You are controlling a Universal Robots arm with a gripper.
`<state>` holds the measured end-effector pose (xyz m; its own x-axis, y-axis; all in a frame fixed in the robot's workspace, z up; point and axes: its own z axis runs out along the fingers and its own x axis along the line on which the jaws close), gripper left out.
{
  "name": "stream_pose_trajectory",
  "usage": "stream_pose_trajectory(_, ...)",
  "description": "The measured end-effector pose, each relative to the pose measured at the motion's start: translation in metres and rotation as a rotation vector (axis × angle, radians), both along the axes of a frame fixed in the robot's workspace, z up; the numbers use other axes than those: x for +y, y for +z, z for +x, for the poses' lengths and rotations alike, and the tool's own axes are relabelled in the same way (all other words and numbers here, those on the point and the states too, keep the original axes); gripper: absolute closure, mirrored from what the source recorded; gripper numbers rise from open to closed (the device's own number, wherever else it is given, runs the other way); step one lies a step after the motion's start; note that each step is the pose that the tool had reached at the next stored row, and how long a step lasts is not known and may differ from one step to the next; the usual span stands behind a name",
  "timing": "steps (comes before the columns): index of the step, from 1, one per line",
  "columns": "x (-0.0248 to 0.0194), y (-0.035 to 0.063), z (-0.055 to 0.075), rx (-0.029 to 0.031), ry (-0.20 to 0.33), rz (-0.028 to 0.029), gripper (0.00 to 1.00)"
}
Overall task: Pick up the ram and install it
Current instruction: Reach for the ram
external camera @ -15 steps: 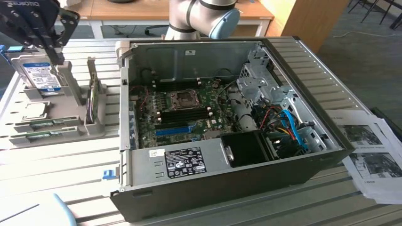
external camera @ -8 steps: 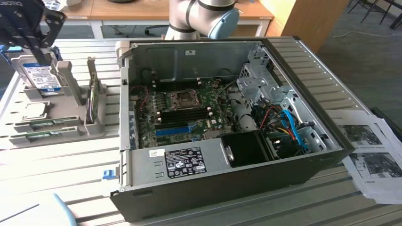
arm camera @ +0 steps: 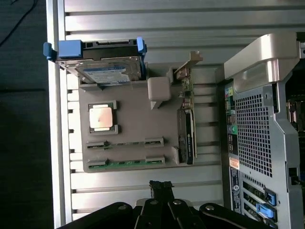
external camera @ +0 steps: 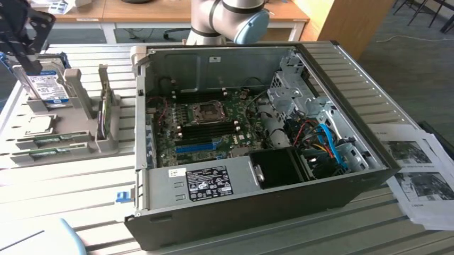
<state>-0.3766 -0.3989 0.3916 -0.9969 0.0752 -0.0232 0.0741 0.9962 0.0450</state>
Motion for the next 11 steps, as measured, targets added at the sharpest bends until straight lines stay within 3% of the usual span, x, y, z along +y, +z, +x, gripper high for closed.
stream_pose_trajectory(4,0.0,-0.0002,-0.0092,-0.0002,0.0,0.0001,0.91)
stream_pose_trajectory(11,0.0001,-0.0002,-0.0113,0.0,0.0,0.0,0.91)
